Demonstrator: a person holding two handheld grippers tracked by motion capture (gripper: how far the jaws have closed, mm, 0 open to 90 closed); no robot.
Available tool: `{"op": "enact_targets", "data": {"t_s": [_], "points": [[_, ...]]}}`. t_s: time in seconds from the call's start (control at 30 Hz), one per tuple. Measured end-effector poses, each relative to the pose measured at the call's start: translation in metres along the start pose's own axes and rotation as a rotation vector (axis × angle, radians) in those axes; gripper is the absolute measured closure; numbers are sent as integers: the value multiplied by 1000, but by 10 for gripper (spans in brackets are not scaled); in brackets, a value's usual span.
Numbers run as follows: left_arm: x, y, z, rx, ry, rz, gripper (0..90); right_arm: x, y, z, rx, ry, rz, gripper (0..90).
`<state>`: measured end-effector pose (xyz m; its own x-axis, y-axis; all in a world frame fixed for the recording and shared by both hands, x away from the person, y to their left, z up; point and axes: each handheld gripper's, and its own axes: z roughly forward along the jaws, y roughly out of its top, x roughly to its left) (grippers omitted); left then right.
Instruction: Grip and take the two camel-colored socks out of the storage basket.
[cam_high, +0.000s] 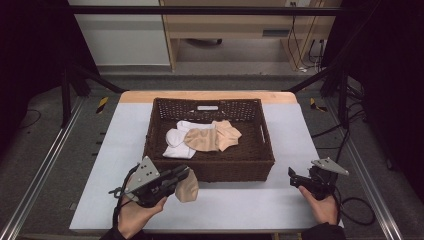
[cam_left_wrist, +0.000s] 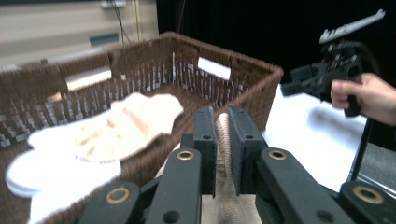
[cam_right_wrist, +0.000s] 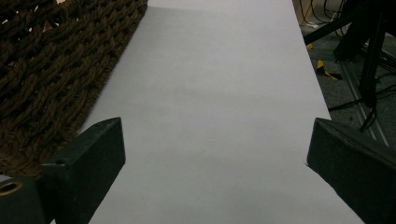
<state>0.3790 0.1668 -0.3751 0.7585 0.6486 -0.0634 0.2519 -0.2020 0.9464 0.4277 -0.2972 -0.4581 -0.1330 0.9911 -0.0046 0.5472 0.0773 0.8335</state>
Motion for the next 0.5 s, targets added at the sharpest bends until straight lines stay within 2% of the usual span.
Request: {"op": "enact_targets", "data": {"t_s": [0.07,0.23,0.5], "points": [[0,-12,2,31,-1,-10,819,0,0,-1,1,-4,-1,46],[0,-25,6,67,-4,-19,819,1,0,0,2,-5,-5,46],[8,-53,24,168,10,-51,818,1,0,0,5,-5,-7,47]]}}
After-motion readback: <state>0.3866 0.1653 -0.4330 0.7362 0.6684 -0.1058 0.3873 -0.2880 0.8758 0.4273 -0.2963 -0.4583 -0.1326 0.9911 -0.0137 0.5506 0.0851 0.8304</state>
